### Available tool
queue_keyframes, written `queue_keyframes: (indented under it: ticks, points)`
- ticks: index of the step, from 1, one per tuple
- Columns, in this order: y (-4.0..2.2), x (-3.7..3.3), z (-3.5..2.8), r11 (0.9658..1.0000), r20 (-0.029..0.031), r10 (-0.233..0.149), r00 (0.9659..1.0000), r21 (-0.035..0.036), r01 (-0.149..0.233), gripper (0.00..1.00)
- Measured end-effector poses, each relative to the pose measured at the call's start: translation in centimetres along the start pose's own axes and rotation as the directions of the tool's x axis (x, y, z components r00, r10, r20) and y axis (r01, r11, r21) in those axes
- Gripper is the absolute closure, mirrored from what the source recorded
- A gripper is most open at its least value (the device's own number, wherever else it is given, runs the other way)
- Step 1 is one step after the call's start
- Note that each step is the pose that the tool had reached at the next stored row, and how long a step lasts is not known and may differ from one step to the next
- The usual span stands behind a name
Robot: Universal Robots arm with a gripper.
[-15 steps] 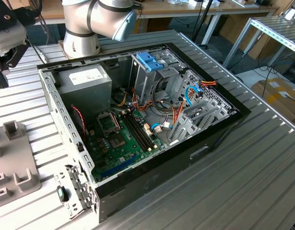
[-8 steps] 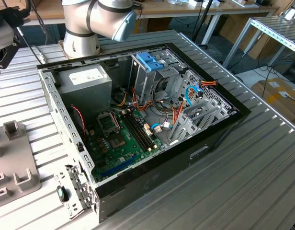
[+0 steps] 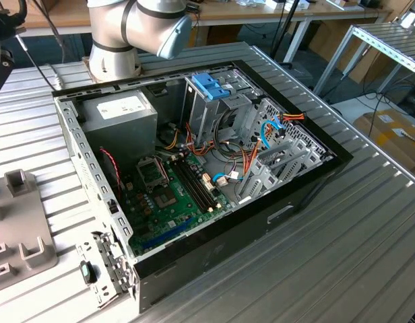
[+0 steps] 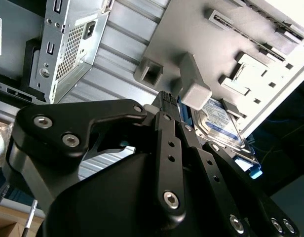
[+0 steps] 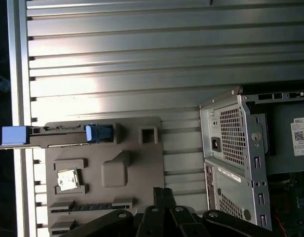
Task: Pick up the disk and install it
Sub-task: 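Reach for the disk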
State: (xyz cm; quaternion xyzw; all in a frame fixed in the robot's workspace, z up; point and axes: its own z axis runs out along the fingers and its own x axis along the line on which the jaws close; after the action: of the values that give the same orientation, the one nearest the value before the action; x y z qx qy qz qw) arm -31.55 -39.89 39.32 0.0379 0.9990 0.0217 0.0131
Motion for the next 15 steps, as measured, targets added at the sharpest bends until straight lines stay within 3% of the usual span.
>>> queue_keyframes:
  ticks: [6,15]
  points:
    - [-0.05,0.64,-0.01,1.0,-0.0001,0.0,1.0,0.0001,0.0,0.89]
    - [-0.06,0.73,-0.01,1.0,-0.0001,0.0,1.0,0.0001,0.0,0.89]
